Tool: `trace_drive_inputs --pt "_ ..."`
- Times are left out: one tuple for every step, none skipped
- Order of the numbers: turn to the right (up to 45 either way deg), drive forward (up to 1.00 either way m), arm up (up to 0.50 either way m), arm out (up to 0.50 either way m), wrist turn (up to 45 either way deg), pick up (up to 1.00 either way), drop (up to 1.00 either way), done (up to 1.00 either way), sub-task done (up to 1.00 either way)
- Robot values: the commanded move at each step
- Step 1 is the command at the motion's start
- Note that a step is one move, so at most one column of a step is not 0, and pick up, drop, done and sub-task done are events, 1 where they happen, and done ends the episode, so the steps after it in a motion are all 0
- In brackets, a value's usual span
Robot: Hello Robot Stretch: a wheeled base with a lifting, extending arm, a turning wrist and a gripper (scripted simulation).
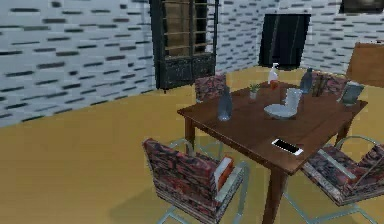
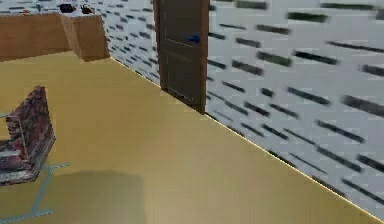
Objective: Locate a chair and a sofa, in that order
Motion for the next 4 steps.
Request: trace_drive_inputs --pt "45.0 0.0 0.0 0.0 0.0 0.0 0.0 0.0 0.0" --pt "15.0 0.0 0.0 0.0 0.0 0.0 0.0 0.0 0.0" --pt "0.0 0.1 0.0 0.0 0.0 0.0 0.0 0.0 0.0" --pt "45.0 0.0 0.0 0.0 0.0 0.0 0.0 0.0 0.0"
